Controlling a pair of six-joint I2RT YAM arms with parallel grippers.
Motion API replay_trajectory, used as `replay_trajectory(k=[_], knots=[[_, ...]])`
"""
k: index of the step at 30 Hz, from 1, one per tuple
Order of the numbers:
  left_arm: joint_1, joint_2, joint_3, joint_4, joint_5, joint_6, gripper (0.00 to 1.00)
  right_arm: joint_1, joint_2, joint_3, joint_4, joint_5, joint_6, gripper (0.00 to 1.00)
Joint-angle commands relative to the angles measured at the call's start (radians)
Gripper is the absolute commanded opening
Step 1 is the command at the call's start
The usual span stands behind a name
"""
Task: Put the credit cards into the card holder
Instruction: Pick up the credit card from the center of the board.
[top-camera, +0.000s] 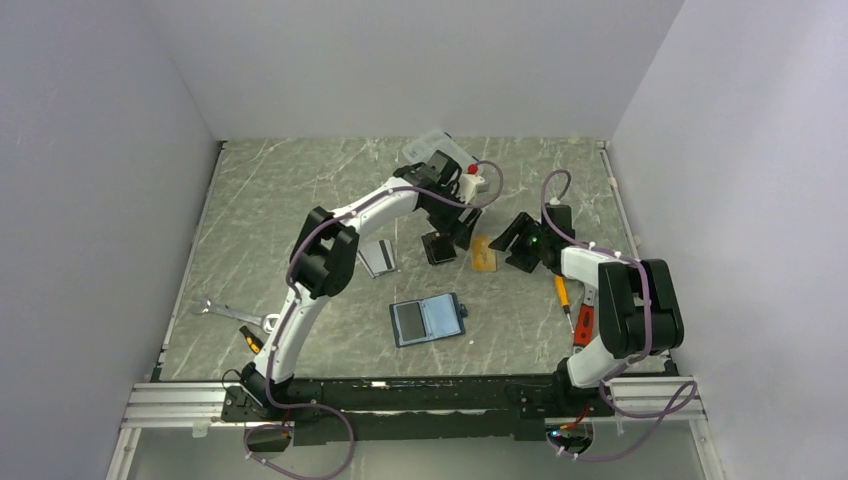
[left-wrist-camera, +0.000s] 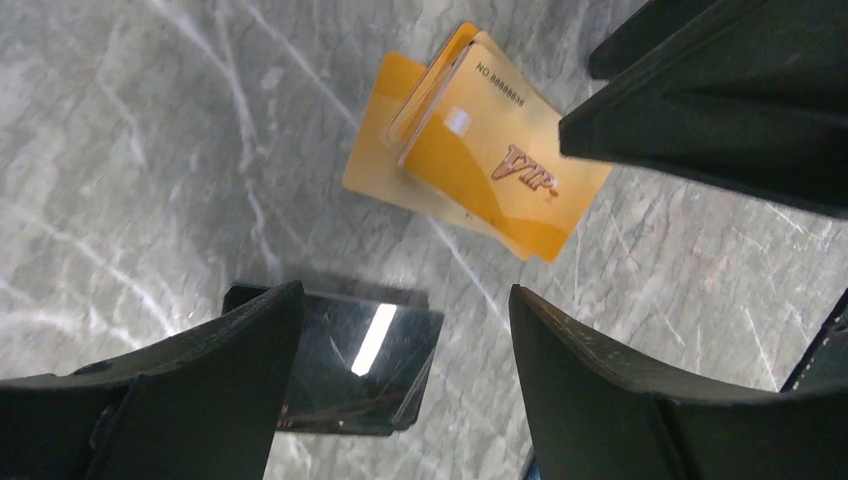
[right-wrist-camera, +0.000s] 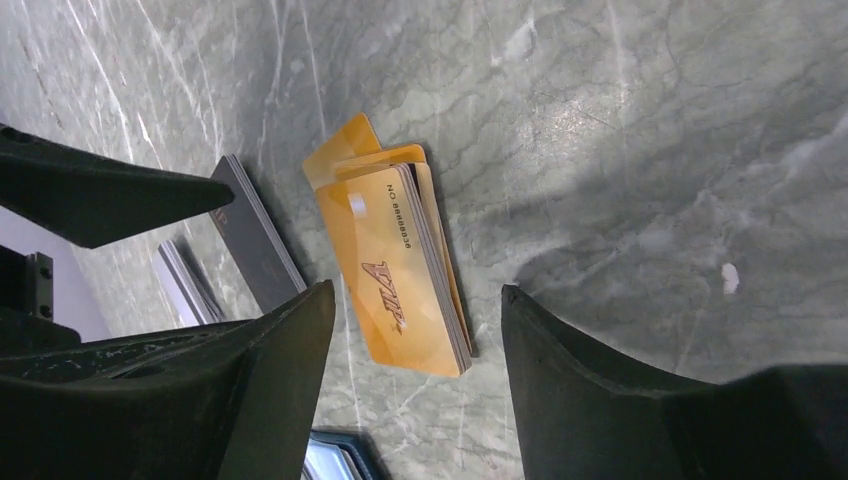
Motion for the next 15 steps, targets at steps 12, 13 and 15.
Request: replay_trajectory(k=[12,13,15], knots=[[-0.054,0.058,0.061,0.109,-0.031,0.034,0.74,-0.011,0.084,-0.046,0.165,-0.098,0.029,0.53],[-0.060,0.060,0.062,0.107,-0.041,0.041,0.73,-0.011,0.074,-0.054,0.157,-0.088,0.027,0.52],[-0.070,0.065,0.059,0.108,-0.079,0.053,0.72,-0.011,0.045,-0.075,0.141,-0.055,0.025,0.50]])
